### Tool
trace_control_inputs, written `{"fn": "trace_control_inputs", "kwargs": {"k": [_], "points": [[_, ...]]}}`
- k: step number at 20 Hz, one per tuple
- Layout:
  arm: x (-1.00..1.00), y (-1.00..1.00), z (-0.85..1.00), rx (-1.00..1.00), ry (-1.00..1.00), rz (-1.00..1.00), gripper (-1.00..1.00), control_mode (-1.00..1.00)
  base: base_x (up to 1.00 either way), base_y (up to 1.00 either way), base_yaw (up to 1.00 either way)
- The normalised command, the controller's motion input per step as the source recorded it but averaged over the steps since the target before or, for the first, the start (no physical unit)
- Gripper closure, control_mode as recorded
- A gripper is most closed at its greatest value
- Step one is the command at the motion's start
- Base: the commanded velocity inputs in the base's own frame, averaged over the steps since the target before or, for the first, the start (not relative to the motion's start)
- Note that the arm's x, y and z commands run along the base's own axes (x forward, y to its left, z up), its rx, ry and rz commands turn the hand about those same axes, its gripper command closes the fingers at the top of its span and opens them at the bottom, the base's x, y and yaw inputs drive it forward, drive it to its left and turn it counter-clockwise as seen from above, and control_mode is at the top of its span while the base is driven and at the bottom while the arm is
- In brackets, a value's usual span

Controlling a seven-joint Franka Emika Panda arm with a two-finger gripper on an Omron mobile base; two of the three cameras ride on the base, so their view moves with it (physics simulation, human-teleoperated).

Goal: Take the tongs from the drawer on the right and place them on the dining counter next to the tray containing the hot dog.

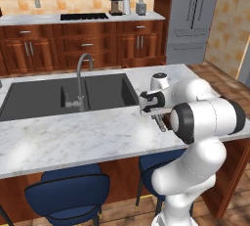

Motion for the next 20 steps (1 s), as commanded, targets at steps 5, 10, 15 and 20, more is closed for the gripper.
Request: {"fn": "trace_control_inputs", "kwargs": {"k": [5, 10, 15, 20], "points": [[0.06, 0.00, -0.02, 0.00, 0.00, 0.00, 1.00, -1.00, 0.00, 0.00, 0.00], [0.01, 0.00, -0.03, 0.00, 0.00, 0.00, 1.00, -1.00, 0.00, 0.00, 0.00], [0.01, 0.00, -0.06, 0.00, 0.00, 0.00, 1.00, -1.00, 0.00, 0.00, 0.00], [0.07, 0.00, -0.08, 0.00, 0.00, 0.00, 1.00, -1.00, 0.00, 0.00, 0.00]]}}
